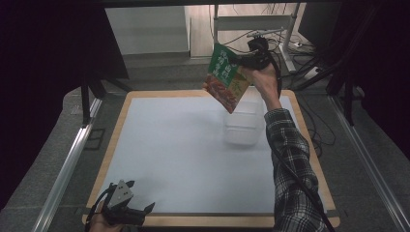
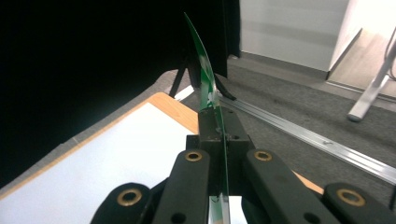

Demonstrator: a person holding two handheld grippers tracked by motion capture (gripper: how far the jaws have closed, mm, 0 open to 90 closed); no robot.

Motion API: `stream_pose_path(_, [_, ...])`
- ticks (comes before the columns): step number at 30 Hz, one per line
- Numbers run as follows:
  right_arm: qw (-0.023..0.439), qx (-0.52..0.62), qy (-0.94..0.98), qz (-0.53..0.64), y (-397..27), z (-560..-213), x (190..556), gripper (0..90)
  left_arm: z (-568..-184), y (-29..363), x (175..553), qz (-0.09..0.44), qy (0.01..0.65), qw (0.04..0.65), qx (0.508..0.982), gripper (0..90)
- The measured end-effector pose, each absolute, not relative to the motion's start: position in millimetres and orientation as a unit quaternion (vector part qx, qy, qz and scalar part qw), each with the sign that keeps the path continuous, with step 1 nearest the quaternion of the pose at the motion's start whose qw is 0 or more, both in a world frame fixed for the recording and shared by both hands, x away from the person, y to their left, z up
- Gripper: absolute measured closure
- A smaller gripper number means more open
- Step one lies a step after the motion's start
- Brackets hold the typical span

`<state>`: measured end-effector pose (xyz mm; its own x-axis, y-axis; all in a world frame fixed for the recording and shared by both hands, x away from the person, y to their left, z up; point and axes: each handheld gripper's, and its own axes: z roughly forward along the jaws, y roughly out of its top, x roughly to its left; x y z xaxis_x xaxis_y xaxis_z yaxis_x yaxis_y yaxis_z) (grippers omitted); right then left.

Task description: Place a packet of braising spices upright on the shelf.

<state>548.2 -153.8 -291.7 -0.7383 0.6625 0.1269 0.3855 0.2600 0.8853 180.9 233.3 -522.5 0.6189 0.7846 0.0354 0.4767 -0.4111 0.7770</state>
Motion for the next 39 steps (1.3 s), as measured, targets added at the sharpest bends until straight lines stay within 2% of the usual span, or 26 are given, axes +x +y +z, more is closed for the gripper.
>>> stream_pose_path(9, [0.145,0.341,0.786,0.495,-179,-302,552,89.2,-522,233,181,0.202,0.387,0.38,0.815,0.0])
stream_pose_path(24, [0.128,0.366,0.801,0.456,-225,-317,541,89.1,-523,232,181,0.204,0.385,0.376,0.818,0.0])
stream_pose_path(39, [0.113,0.369,0.82,0.423,-206,-339,550,89.2,-523,232,180,0.205,0.384,0.375,0.818,0.0])
